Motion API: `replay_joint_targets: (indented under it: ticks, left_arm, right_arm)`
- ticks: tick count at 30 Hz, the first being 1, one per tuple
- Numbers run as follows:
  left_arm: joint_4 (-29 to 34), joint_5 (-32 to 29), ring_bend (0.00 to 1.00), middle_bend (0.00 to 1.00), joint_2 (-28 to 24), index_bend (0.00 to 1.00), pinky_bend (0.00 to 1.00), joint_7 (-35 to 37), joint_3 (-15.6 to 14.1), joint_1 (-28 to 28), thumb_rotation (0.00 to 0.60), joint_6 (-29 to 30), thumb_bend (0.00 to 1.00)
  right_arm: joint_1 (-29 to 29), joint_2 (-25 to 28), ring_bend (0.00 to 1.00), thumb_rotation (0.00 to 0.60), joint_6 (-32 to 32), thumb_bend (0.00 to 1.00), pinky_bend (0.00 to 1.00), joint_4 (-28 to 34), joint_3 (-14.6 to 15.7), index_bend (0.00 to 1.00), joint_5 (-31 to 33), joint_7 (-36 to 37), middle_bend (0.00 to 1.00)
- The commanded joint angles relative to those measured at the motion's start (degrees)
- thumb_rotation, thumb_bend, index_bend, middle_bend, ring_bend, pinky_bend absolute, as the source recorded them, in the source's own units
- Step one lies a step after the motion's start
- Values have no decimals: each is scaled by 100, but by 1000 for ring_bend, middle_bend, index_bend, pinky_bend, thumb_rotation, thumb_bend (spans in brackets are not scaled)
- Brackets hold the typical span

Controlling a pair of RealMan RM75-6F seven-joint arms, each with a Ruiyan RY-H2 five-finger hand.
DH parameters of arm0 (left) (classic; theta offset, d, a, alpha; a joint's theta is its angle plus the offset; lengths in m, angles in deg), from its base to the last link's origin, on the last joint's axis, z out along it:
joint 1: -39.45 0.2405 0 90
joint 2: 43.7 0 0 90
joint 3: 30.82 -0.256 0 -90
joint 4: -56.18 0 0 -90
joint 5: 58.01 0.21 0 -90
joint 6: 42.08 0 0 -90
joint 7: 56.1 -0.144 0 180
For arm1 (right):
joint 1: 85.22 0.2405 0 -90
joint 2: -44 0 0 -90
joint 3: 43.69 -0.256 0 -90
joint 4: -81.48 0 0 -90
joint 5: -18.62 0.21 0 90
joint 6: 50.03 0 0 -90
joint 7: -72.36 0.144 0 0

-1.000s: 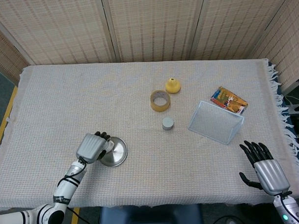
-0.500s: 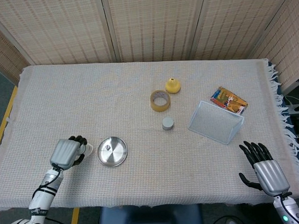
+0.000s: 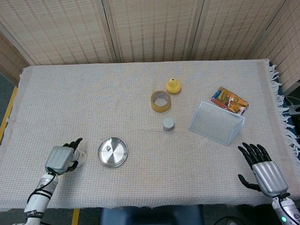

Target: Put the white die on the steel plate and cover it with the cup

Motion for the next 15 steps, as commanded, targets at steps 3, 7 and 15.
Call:
replay_joint_targets:
  ticks: [3, 7, 15]
  left_arm:
    - [252, 68, 67, 0, -245, 0, 356, 259, 4, 84, 600, 1, 329]
    - [418, 359, 27, 0, -437, 0, 286, 600, -27, 237, 600, 176, 311]
    - [-933, 2644, 0, 0, -205, 0, 101, 3267, -636, 1686, 600, 2555, 313]
  right_arm:
    - [5, 3, 0, 450, 22, 269, 0, 17, 14, 0, -5, -42, 0]
    - [-8, 9, 0, 449, -11, 270, 0, 35, 31, 0, -47, -36, 0]
    - [-90, 1, 0, 450, -307, 270, 0, -39, -26, 0, -159, 41, 0]
